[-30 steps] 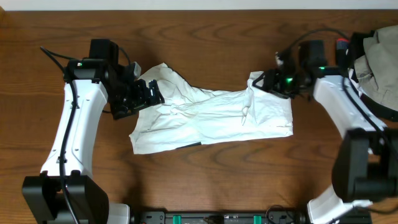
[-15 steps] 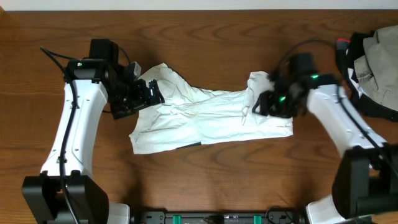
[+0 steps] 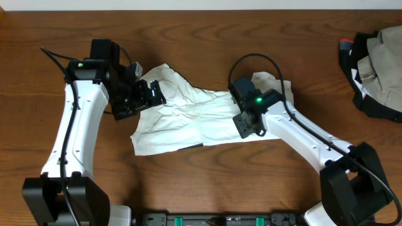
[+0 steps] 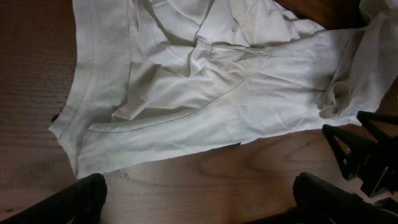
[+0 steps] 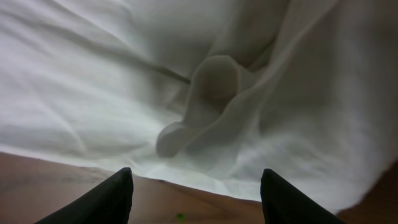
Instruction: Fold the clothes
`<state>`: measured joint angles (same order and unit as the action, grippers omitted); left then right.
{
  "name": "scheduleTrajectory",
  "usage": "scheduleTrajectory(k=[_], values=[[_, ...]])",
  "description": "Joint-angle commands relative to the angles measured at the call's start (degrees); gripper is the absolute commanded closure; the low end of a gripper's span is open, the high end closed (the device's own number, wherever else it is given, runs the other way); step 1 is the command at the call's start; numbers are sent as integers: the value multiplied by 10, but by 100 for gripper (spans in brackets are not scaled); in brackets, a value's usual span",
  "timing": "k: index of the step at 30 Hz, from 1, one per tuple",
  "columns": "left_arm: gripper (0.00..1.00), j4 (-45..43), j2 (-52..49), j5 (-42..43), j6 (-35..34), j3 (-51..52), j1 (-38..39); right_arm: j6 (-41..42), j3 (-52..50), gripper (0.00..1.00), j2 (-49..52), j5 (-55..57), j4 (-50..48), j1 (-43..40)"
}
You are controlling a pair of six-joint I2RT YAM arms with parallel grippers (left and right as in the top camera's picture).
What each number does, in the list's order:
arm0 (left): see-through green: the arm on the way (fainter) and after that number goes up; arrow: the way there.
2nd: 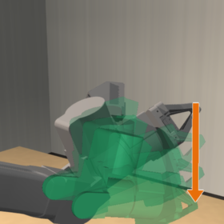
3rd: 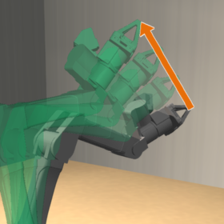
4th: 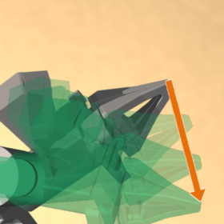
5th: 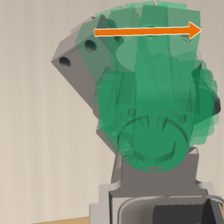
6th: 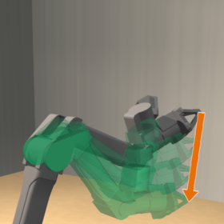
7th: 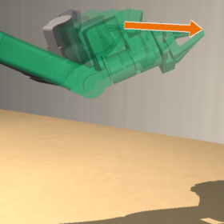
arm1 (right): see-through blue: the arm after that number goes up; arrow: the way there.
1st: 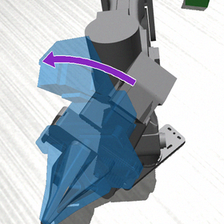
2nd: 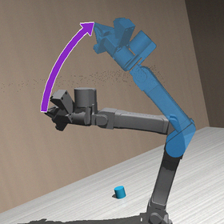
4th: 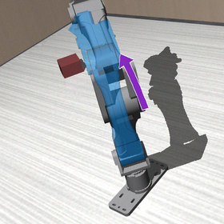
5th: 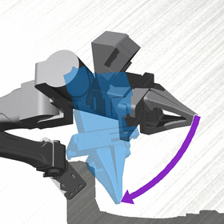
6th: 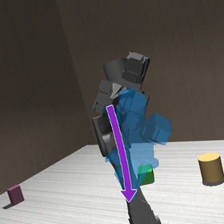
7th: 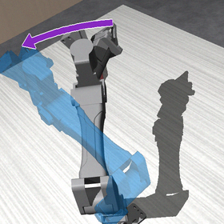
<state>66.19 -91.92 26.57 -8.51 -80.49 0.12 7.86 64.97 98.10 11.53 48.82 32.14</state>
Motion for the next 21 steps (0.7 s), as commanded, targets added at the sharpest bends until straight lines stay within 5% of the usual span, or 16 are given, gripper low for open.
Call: scheduleTrajectory(k=[1,21], values=[[2,2,5,-7,12,-6,0,9,-1,36,-2,74,1,5],[2,3,5,-7,12,-6,0,-17,-3,35,56,63,-9,12]])
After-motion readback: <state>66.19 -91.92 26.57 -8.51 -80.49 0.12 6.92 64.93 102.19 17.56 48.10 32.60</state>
